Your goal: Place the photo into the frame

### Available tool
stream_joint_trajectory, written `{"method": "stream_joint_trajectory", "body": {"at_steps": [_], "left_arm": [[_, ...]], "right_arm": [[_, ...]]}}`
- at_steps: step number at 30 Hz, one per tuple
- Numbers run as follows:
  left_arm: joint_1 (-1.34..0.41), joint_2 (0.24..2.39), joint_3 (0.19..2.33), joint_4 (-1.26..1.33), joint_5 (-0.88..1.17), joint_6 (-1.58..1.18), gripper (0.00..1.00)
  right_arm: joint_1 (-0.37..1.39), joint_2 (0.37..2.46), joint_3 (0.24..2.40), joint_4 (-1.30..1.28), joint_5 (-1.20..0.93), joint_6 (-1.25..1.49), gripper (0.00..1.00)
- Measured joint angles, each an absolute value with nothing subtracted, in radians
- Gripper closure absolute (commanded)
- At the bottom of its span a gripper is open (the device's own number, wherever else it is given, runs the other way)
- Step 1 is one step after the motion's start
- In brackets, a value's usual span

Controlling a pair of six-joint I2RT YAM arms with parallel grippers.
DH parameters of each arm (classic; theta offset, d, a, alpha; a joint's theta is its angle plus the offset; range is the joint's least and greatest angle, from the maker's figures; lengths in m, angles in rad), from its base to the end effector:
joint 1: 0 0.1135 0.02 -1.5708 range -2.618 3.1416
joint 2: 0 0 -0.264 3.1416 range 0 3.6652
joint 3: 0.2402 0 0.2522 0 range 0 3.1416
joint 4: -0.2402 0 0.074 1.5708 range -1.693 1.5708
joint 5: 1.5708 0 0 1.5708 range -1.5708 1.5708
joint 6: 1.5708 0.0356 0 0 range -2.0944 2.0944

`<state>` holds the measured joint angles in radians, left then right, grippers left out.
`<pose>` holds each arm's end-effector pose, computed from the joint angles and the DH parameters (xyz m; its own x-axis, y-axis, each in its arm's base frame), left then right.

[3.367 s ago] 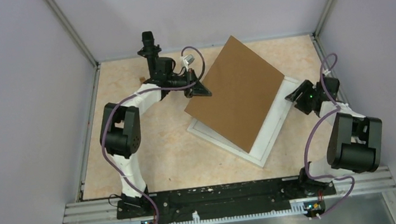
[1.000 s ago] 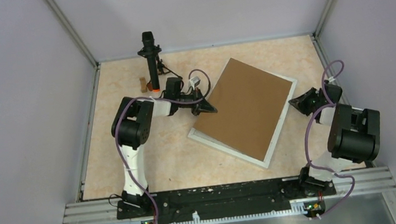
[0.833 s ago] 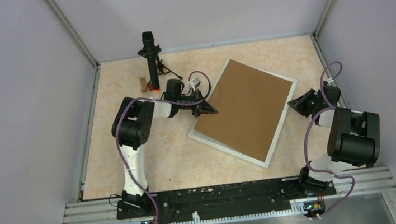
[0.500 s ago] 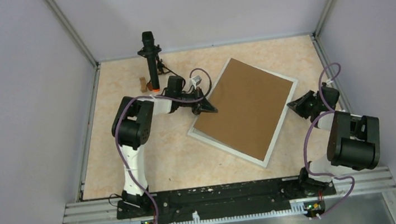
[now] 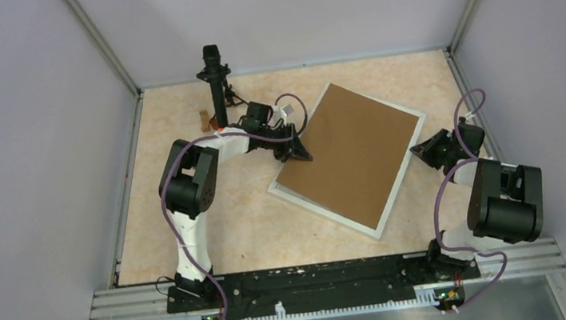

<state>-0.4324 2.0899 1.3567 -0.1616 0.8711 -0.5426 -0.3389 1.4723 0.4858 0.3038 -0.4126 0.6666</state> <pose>0.3824 -0.2065 0.1478 -0.9703 0.0816 -0.2276 0.2376 0.4977 -0.8342 0.2518 -0.0736 0.1377 -0.4607 0.7630 -0.4534 0.3767 0.6306 0.6786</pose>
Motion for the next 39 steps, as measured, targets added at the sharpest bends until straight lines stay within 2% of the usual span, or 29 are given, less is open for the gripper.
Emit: {"method": "stream_joint_trajectory", "body": {"at_steps": [13,28,31,39], "left_arm": [[-0.510,2.089,1.483,-0.409,0.616,-0.396,0.38],[-0.600,2.077,1.577,-0.558,0.385,-0.321,0.22],[-0.612,2.077,1.592,-0.578,0.358,-0.311,0.16],[-0.639,2.077,1.603,-0.590,0.289,-0.291,0.12]], "right_arm": [[-0.336,1.472,0.486,0.306,-0.413,0.654,0.90],[-0.336,1.472,0.485,0.307,-0.414,0.653,0.89],[-0.336,1.472,0.485,0.308,-0.414,0.653,0.90],[-0.336,1.472,0.484,0.311,-0.416,0.649,0.90]]}}
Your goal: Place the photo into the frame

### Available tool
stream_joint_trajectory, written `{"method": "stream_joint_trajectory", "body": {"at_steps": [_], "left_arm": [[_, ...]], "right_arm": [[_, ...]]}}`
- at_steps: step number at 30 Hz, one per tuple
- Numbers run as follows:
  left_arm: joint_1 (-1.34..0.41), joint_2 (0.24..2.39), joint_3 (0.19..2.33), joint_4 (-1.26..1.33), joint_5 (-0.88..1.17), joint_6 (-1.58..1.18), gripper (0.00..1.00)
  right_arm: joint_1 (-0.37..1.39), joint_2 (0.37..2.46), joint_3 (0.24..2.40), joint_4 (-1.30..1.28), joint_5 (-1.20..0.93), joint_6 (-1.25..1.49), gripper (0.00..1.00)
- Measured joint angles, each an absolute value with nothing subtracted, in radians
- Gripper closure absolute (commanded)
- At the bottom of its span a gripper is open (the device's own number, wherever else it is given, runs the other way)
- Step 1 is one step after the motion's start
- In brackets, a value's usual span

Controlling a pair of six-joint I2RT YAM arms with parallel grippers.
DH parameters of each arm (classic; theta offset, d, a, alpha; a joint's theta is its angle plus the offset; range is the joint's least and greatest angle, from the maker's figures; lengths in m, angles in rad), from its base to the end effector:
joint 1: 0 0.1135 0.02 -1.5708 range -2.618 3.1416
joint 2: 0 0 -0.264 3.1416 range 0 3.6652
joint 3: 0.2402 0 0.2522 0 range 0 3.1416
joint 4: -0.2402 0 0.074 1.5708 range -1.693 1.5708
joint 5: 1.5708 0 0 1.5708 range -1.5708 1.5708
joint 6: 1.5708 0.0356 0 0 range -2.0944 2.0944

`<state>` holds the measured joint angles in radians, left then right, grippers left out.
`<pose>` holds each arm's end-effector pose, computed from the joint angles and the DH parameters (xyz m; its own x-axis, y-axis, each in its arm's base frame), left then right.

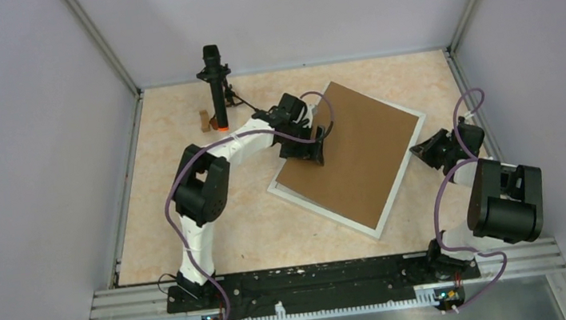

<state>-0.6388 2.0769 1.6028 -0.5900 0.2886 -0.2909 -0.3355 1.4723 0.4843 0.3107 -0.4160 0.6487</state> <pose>0.3518 -0.2739 0.1914 -0.8682 0.3023 -0.3935 0.4525 0.8079 -0.3776 0.2521 -0.0727 0.1379 -0.4692 0.7489 -0.4680 0.3606 0.6462 0.6726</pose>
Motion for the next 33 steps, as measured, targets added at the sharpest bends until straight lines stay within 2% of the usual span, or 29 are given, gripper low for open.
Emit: {"method": "stream_joint_trajectory", "body": {"at_steps": [7,33], "left_arm": [[-0.653,2.077,1.607,-0.593,0.249,-0.281,0.01],[-0.683,2.077,1.622,-0.612,0.170,-0.278,0.01]], "right_arm": [[-0.336,1.473,0.484,0.312,-0.417,0.647,0.90],[-0.336,1.475,0.477,0.329,-0.421,0.647,0.90]]}}
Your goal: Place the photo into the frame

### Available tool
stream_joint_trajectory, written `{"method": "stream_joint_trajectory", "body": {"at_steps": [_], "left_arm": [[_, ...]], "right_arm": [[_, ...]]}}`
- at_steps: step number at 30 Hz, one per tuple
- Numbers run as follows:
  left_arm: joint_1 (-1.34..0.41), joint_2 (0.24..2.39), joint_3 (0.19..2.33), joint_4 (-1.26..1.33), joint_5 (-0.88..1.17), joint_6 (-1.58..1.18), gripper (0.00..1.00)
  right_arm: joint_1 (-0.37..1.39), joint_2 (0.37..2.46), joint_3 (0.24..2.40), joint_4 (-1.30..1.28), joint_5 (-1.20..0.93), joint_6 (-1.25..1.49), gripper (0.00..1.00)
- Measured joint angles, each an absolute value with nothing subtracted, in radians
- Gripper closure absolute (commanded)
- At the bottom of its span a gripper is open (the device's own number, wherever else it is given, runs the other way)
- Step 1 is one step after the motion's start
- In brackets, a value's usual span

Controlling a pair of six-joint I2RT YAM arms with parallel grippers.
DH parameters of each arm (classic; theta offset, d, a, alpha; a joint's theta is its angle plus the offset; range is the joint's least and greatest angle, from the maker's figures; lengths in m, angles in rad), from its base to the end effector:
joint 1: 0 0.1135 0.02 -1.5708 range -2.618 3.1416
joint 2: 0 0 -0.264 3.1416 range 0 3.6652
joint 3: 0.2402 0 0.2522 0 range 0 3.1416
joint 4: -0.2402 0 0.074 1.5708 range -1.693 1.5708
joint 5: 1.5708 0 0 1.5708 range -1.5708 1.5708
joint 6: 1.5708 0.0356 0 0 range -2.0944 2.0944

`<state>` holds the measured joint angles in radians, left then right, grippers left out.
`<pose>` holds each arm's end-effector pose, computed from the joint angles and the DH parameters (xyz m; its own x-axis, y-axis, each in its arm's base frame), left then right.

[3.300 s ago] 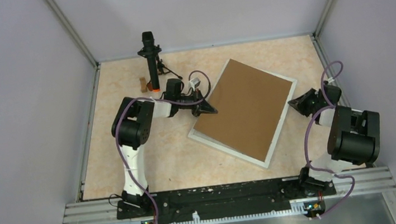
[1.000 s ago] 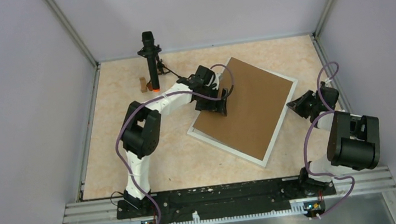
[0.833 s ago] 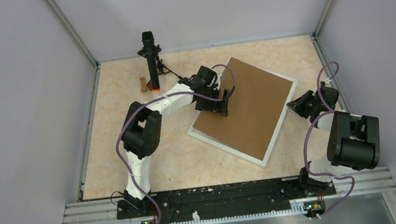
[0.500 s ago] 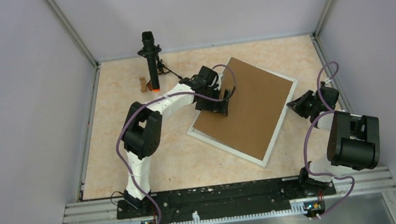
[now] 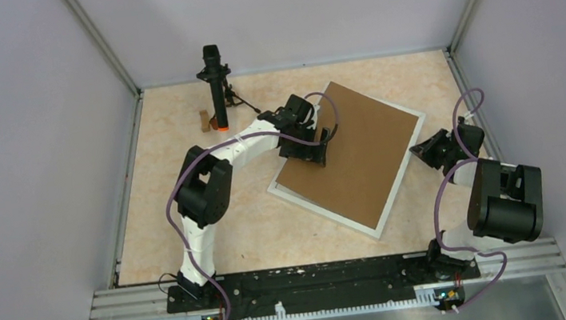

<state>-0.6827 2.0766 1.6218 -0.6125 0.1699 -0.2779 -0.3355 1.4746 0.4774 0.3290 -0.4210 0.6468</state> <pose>0.3430 -0.2867 0.1952 -0.8415 0.3357 -0.4234 0.4724 0.8375 -0.2748 0.2518 -0.0724 0.1371 -0.4683 0.7458 -0.4738 0.3506 0.6491 0.6751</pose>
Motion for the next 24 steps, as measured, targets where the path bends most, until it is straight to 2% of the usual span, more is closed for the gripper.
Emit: {"method": "stream_joint_trajectory", "body": {"at_steps": [24], "left_arm": [[-0.689,2.052,1.633,-0.638,0.161,-0.284,0.01]], "right_arm": [[-0.336,1.482,0.477,0.340,-0.429,0.647,0.90]]}}
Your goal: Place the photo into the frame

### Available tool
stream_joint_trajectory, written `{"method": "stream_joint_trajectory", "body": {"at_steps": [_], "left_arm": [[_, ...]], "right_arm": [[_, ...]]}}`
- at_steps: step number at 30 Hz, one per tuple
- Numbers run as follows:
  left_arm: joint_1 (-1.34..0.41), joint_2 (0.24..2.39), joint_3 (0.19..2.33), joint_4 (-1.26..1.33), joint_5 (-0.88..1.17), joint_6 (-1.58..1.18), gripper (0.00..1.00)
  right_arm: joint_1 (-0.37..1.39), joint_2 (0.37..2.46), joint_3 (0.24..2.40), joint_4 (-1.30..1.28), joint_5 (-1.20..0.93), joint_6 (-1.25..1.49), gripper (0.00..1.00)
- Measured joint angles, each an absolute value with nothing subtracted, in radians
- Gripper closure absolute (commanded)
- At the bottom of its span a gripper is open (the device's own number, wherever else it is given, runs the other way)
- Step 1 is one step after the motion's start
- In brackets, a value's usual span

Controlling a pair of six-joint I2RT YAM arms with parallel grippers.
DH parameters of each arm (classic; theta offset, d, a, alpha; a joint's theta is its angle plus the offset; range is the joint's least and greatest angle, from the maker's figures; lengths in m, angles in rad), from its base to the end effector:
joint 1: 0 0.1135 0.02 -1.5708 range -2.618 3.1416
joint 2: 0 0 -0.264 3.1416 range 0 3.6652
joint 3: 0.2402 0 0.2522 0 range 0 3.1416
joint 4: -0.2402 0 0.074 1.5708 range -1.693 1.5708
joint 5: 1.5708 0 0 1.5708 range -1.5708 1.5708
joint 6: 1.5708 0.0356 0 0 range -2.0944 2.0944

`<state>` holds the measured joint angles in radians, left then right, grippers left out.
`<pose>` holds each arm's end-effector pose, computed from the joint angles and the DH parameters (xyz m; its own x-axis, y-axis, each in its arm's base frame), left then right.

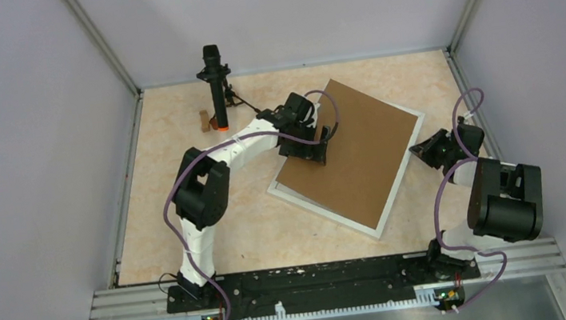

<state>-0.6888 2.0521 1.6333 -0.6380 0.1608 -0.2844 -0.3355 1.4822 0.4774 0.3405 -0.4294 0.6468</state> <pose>0.3392 -0.2867 0.2077 -0.8383 0.3315 -0.4328 0.4719 0.8387 -0.2718 0.2526 -0.0724 0.1363 -0.4707 0.7444 -0.4736 0.3427 0.6489 0.6793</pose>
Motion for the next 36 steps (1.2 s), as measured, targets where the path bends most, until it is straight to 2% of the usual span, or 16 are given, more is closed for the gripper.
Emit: {"method": "stream_joint_trajectory", "body": {"at_steps": [36], "left_arm": [[-0.585,1.959,1.518,-0.560,0.343,-0.286,0.02]], "right_arm": [[-0.295,1.509,0.477,0.347,-0.523,0.655,0.91]]}}
